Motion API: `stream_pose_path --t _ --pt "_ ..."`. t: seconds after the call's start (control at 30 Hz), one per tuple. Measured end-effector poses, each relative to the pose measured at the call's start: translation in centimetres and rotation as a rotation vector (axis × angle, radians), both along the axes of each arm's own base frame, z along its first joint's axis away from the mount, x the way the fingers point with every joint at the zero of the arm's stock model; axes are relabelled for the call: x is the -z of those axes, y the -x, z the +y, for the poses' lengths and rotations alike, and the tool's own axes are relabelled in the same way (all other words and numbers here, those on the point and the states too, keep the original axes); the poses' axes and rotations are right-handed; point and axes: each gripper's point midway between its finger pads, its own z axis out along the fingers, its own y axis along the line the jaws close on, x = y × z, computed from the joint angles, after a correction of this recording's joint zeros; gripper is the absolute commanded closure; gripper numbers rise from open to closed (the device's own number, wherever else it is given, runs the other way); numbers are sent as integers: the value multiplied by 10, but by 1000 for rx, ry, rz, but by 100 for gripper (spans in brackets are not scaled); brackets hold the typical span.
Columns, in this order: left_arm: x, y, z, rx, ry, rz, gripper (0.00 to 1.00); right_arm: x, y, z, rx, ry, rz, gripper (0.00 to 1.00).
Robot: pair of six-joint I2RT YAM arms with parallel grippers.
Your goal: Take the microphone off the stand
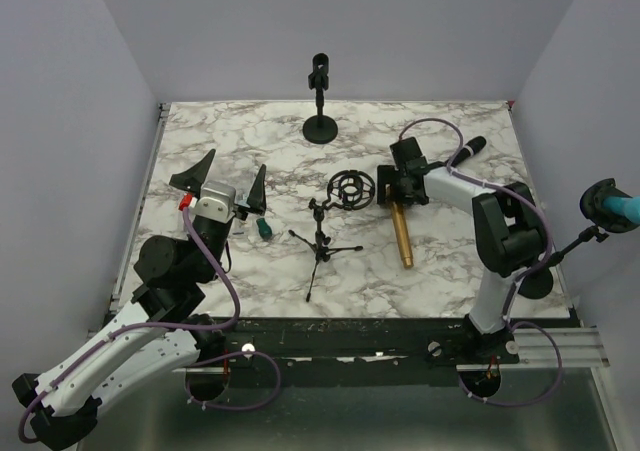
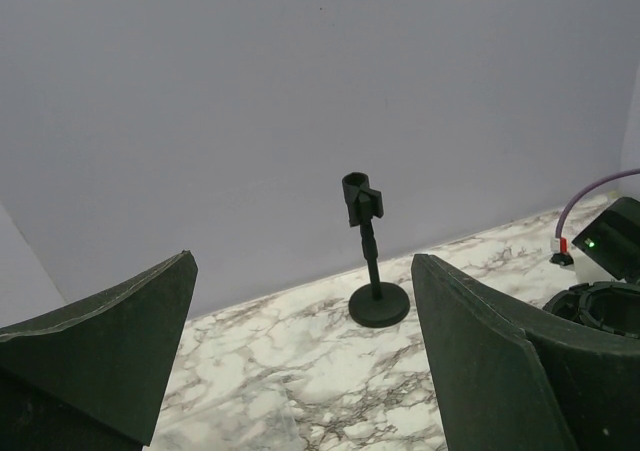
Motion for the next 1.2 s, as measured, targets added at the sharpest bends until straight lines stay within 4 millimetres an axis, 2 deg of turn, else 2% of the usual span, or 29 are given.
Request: stream_pose_path --t 0.27,0.37,0.53,0.57,0.67,0.73,0.83,0.93,1.0,1.2 --pt "1 0 -1 2 1 3 7 2 33 -12 36 6 14 10" --pt "1 0 -1 4 2 4 7 4 47 -14 45 10 8 14" --pt "3 -1 -5 16 4 13 7 5 56 -16 64 21 -15 31" --pt "4 -1 -6 17 2 17 7 5 56 -16 68 22 -17 39" --pt "7 -3 -9 21 -4 26 7 5 55 -16 95 16 -21 72" --pt "9 -4 -10 22 -10 32 7 4 56 -17 110 12 -22 86" --pt "11 -5 -12 24 -16 37 7 2 61 -17 128 -5 -27 92" --pt "12 -6 -14 28 -17 40 7 -1 77 -22 139 -20 -26 99" --pt "13 -7 -15 29 -20 43 7 -7 86 -27 157 -26 -42 99" --pt "15 -8 -18 33 -25 50 7 -42 73 -50 354 -12 -200 99"
